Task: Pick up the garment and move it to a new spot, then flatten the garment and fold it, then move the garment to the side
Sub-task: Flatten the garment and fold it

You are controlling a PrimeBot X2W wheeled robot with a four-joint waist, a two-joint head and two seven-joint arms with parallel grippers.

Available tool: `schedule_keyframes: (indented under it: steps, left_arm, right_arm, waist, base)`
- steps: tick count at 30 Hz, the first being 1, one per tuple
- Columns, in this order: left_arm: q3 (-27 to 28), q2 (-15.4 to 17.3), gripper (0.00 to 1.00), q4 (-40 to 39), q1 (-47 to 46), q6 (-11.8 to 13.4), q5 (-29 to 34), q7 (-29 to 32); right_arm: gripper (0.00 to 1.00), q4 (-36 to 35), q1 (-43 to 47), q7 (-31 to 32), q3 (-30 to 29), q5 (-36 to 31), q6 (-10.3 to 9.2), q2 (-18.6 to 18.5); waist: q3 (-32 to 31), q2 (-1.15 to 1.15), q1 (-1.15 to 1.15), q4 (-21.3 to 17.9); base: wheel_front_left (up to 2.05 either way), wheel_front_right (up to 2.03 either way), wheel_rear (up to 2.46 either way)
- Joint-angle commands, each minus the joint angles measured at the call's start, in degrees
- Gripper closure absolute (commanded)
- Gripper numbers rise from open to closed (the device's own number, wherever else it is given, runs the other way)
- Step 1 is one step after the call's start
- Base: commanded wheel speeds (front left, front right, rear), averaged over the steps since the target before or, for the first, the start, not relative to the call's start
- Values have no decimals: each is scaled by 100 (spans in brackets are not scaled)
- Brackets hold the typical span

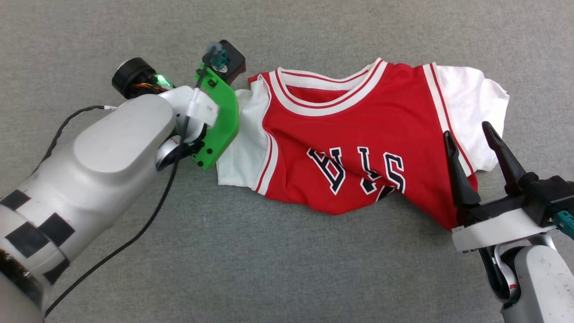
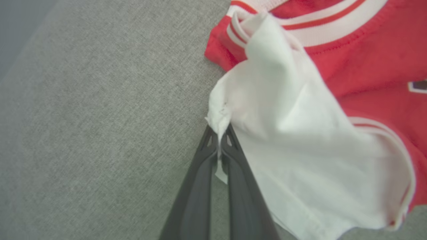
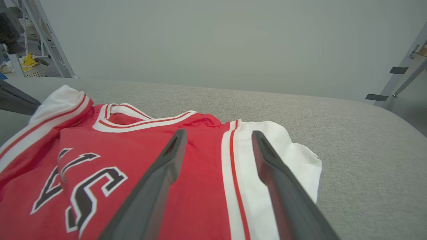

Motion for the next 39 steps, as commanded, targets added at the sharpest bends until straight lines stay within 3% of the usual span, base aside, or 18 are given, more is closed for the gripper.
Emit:
schedule_keyframes:
  steps: [1,7,13,17,24,30,31,32,39]
  left_arm:
    - [-9,157,100,-46,85,-16,-8,-226]
    - [110,673,100,-286,233,-16,-182,-1048]
    - [303,1251,100,-265,622,112,-454,-1315]
    - [405,1427,100,-97,901,216,-695,-1402]
    - [545,1404,100,640,1260,316,-1020,-1597]
    - [647,985,99,1585,1525,221,-1222,-2069]
    - [642,923,33,1656,1514,205,-1181,-2205]
    - [645,874,0,1723,1478,211,-1101,-2422]
    - [734,695,0,1801,1454,402,-718,-3819]
  right_arm:
    - [0,-19,46,-34,-26,-48,-4,-22]
    - [0,-20,303,-34,-181,-62,-4,-33]
    - [0,-39,432,-34,-266,-67,-4,-48]
    - [0,-58,440,-34,-306,-67,-4,-82]
    - [0,-67,392,-34,-327,-77,-4,-106]
    - [0,-57,373,-34,-414,-100,-4,-121]
    - [0,-50,358,-34,-435,-89,-4,-145]
    - [0,-46,334,-34,-454,-67,-4,-179]
    - [0,-23,92,7,-558,45,-4,-597]
  waist:
    - [-186,0,0,133]
    - [-506,0,0,337]
    - [-624,0,0,455]
    - [-628,0,0,474]
    - [-504,0,0,326]
    - [-509,0,0,283]
    - [-534,0,0,310]
    - [-573,0,0,345]
    - [-920,0,0,555]
  base:
    - [0,0,0]
    - [0,0,0]
    - [0,0,0]
    - [0,0,0]
    - [0,0,0]
    - [0,0,0]
    - [0,0,0]
    - [0,0,0]
    - [0,0,0]
